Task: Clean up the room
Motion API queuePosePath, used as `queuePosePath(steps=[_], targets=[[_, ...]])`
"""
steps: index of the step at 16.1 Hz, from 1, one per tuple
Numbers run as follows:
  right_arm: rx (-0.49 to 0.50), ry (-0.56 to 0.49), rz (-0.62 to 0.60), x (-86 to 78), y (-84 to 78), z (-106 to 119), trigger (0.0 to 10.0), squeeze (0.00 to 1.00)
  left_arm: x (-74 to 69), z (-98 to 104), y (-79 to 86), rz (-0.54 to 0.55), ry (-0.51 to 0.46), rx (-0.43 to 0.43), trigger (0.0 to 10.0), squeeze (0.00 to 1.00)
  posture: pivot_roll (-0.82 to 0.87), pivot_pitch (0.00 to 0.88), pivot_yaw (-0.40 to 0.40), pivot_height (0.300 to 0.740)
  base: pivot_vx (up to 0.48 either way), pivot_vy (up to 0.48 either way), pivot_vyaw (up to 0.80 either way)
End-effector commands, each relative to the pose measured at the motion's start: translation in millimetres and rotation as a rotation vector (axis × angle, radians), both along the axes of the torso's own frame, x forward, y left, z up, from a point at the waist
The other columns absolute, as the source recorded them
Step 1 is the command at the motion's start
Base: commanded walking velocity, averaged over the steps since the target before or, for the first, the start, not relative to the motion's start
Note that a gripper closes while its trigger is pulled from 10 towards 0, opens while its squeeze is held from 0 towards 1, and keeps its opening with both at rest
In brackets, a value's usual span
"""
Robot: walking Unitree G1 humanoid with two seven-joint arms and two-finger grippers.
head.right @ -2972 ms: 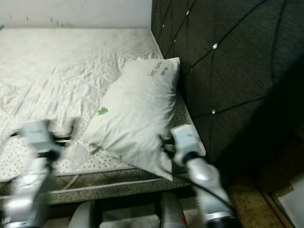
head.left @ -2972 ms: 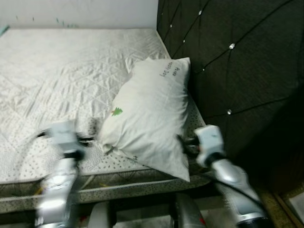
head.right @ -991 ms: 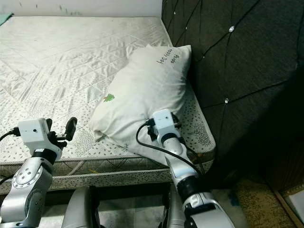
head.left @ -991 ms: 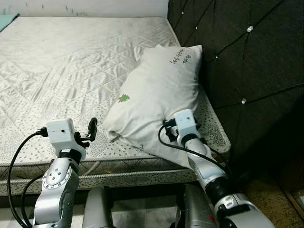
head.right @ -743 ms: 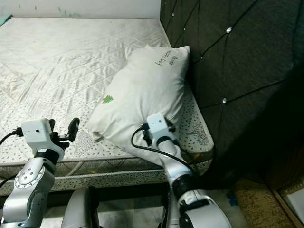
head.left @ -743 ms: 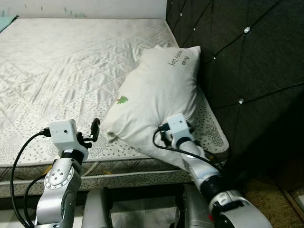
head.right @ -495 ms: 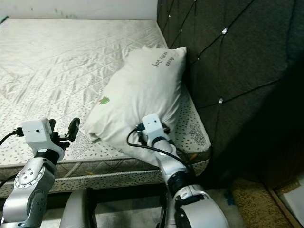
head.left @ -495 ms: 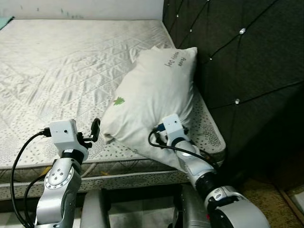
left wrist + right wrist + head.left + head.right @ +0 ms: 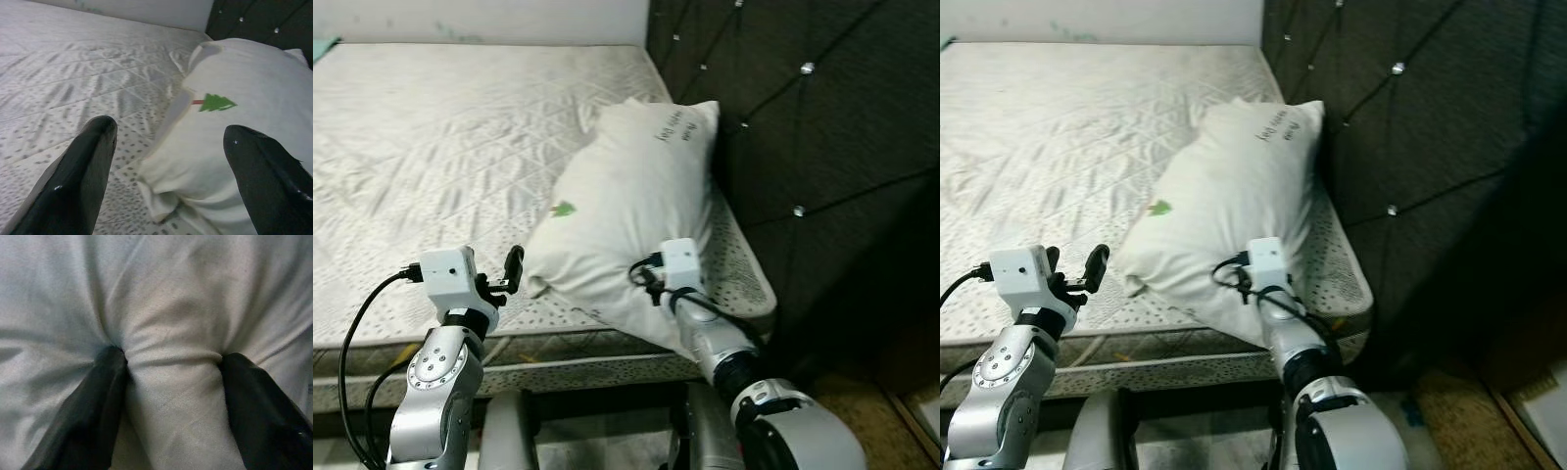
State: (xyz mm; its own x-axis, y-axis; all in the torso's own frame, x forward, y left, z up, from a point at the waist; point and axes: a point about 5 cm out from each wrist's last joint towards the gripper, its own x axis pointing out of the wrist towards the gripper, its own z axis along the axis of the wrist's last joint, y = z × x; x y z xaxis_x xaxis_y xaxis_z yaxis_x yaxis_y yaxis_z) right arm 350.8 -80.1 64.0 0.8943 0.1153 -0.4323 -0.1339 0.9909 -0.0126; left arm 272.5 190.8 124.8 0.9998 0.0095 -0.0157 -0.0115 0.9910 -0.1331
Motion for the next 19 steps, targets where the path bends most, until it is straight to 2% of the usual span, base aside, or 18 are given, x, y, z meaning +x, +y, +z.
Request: queuePosePath(steps=[1,3,7,9,14,19], targets=[[0.005,0.144,-0.08,-13.3,-12.1,-24,0.0,0.0,0.9,0,-0.8,-0.001,0.009,0.0,10.0,0.0,0.02,0.051,-0.037,0.55,0.0,0.0,0.0],[0.037,0.171,-0.089,-15.2,-7.2,-26,0.0,0.0,1.8,0,-3.0,-0.007,0.01,-0.003,10.0,0.0,0.02,0.051,-0.035,0.55,0.0,0.0,0.0],[0.125,0.22,-0.04,-21.9,16.1,-29,0.0,0.0,1.5,0,-5.3,-0.013,0.014,-0.008,10.0,0.0,0.02,0.049,-0.034,0.55,0.0,0.0,0.0],[0.152,0.226,-0.021,-23.3,22.3,-29,0.0,0.0,1.8,0,-5.2,-0.012,0.012,-0.009,10.0,0.0,0.02,0.048,-0.036,0.55,0.0,0.0,0.0],[0.168,0.202,-0.001,-19.7,20.9,-25,0.0,0.0,3.0,0,-6.6,-0.011,0.008,-0.014,10.0,0.0,0.02,0.046,-0.04,0.55,0.0,0.0,0.0],[0.134,0.153,0.036,-13.9,17.4,-19,0.0,0.0,2.5,-1,-7.2,0.001,0.007,-0.021,10.0,0.0,0.02,0.042,-0.05,0.55,0.0,0.0,0.0]])
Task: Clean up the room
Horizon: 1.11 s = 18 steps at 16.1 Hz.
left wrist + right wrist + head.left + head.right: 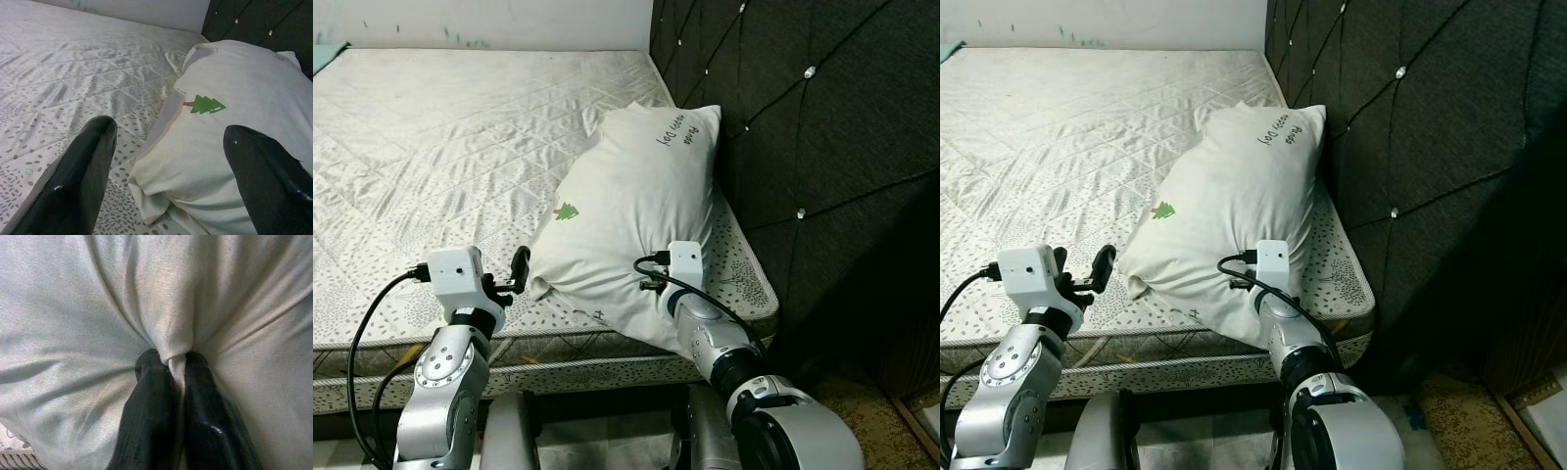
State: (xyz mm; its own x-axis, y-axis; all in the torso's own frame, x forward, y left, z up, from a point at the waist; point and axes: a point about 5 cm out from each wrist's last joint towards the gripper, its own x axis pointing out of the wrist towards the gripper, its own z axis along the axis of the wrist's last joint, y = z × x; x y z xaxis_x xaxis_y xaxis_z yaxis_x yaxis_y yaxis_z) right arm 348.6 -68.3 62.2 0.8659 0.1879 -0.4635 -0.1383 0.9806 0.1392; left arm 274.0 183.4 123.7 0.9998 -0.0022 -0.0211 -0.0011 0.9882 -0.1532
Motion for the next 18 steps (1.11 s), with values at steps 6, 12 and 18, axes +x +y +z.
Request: queuePosePath(steps=[6,12,18], targets=[[-0.15,-0.139,-0.114,28.9,-57.7,34,0.0,0.0,4.2,-1,1.7,0.016,0.003,0.003,10.0,0.0,0.02,0.021,-0.047,0.55,0.0,0.0,0.0],[-0.29,-0.337,-0.291,51.9,-152.8,108,0.0,0.0,2.7,-5,1.7,0.027,0.003,-0.003,10.0,0.0,0.0,0.001,-0.063,0.55,0.0,0.0,0.0],[-0.388,-0.349,-0.428,31.3,-233.4,126,0.0,0.0,6.4,-6,3.1,0.013,0.006,0.009,10.0,0.0,-0.02,0.0,-0.038,0.55,0.0,0.0,0.0]])
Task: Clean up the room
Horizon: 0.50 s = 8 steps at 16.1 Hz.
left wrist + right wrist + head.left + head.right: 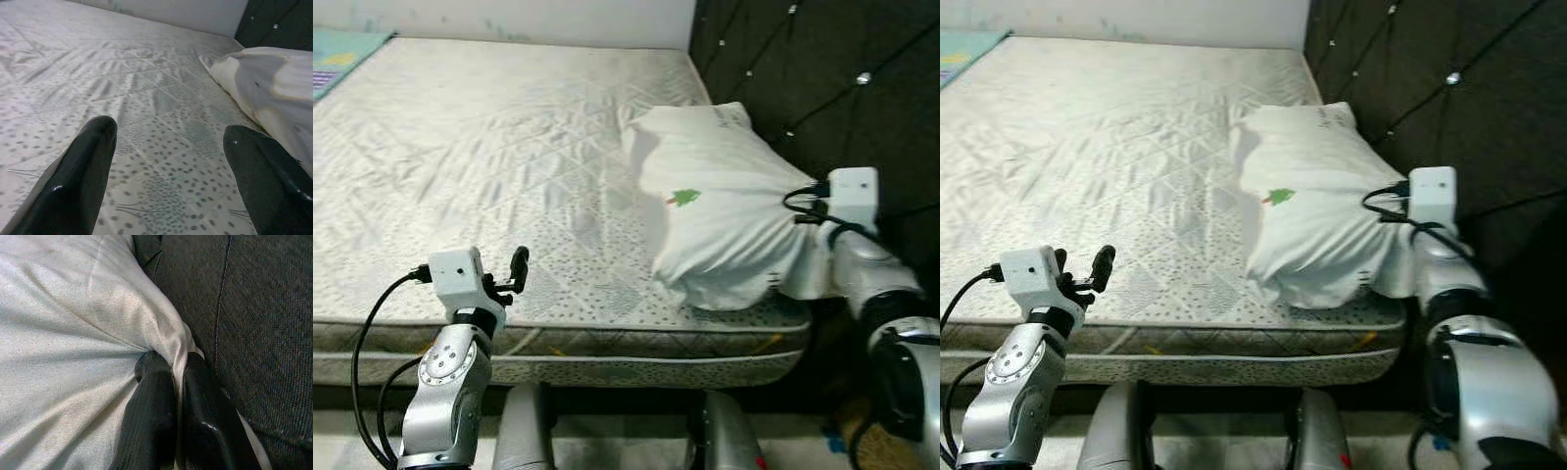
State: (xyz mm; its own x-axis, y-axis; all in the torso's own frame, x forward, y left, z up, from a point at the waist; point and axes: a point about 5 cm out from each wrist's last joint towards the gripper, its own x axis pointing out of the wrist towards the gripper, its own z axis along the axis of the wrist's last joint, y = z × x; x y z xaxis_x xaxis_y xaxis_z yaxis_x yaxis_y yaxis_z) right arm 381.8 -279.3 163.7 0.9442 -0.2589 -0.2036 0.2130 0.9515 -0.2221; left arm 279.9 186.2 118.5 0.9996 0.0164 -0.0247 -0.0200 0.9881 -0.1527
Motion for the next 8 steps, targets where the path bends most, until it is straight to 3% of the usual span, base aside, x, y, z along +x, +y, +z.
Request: queuePosePath(steps=[1,6,8], targets=[[-0.025,-0.08,-0.077,-6.2,-28.6,20,0.0,0.0,1.9,-1,-0.7,-0.011,0.001,0.01,10.0,0.0,-0.03,0.0,-0.034,0.55,0.0,0.0,0.0],[0.027,0.001,-0.071,-22.5,-19.4,-30,0.0,0.0,-1.1,-4,-1.5,-0.018,0.015,0.015,10.0,0.0,-0.03,0.002,-0.032,0.55,0.0,0.0,0.0],[0.064,0.015,-0.068,-31.3,-6.2,-55,0.0,0.0,-2.9,-6,-1.5,-0.022,0.021,0.018,10.0,0.0,-0.03,0.008,-0.031,0.55,0.0,0.0,0.0]])
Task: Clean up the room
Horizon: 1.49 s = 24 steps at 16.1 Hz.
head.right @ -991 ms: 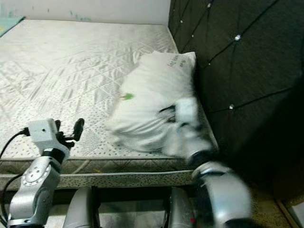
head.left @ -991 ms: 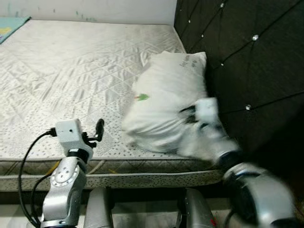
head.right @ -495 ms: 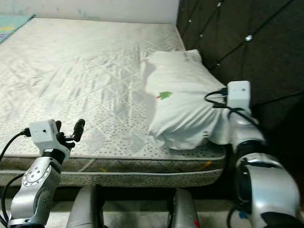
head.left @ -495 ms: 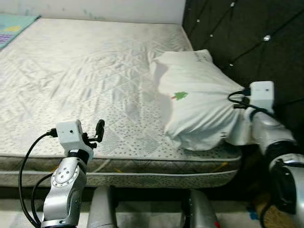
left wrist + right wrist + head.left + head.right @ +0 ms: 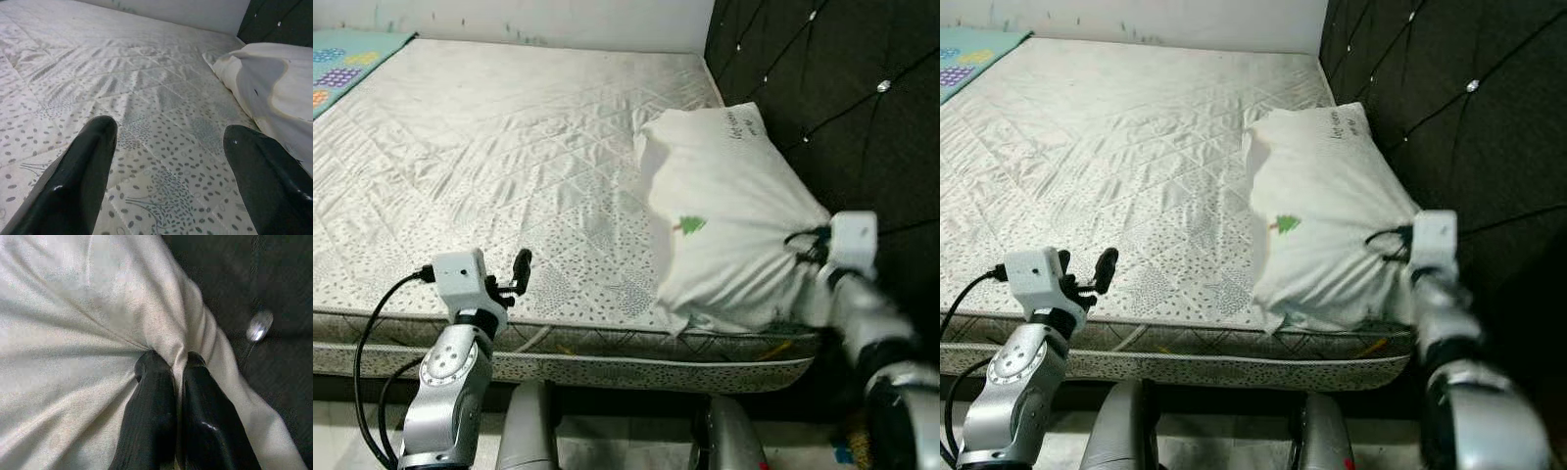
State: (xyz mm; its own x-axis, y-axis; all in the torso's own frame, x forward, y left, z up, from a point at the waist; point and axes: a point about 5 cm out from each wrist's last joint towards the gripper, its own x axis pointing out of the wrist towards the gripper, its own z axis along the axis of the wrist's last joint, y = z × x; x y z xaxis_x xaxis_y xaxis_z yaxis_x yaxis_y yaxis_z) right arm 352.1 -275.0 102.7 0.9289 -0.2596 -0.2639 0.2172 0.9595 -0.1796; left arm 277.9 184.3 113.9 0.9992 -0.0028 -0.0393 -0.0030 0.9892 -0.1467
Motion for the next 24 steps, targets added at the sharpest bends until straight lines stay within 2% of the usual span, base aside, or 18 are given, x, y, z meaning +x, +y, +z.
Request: queuePosePath(steps=[1,7,11,17,18,20,21,22,24], targets=[[0.017,-0.024,-0.051,-5.2,-7.6,-2,0.0,0.0,-0.9,-3,1.5,-0.001,0.011,0.015,10.0,0.0,-0.03,0.009,-0.029,0.55,0.0,0.0,0.0],[0.006,-0.016,-0.051,-26.2,-11.3,-23,0.0,0.0,-3.5,-5,3.7,0.008,0.026,0.023,10.0,0.0,-0.02,0.025,-0.023,0.55,0.0,0.0,0.0],[0.018,-0.005,-0.054,-50.4,-8.6,-42,0.0,0.0,-3.8,-5,3.3,0.001,0.028,0.027,10.0,0.0,-0.03,0.032,-0.015,0.55,0.0,0.0,0.0],[0.056,0.002,-0.093,-84.7,-1.1,-59,0.0,0.0,-1.4,-5,1.0,-0.016,0.029,0.028,10.0,0.0,-0.04,0.033,0.001,0.55,0.0,0.0,0.0],[0.054,0.004,-0.089,-86.2,1.2,-58,0.0,0.0,-0.5,-5,-0.6,-0.022,0.029,0.028,10.0,0.0,-0.04,0.033,0.006,0.55,0.0,0.0,0.0],[0.053,0.002,-0.082,-81.2,3.6,-57,0.0,0.0,0.5,-5,-1.4,-0.024,0.03,0.027,10.0,0.0,-0.05,0.033,0.008,0.55,0.0,0.0,0.0],[0.047,-0.008,-0.07,-71.6,5.4,-52,0.0,0.0,1.5,-5,-2.0,-0.026,0.029,0.027,10.0,0.0,-0.05,0.032,0.005,0.55,0.0,0.0,0.0],[0.034,-0.032,-0.049,-53.5,5.5,-39,0.0,0.0,2.6,-4,-2.2,-0.025,0.025,0.027,10.0,0.0,-0.04,0.03,0.002,0.55,0.0,0.0,0.0],[0.018,-0.05,-0.03,-37.1,3.2,-26,0.0,0.0,3.0,-3,-1.9,-0.019,0.021,0.027,10.0,0.0,-0.03,0.027,-0.006,0.55,0.0,0.0,0.0]])
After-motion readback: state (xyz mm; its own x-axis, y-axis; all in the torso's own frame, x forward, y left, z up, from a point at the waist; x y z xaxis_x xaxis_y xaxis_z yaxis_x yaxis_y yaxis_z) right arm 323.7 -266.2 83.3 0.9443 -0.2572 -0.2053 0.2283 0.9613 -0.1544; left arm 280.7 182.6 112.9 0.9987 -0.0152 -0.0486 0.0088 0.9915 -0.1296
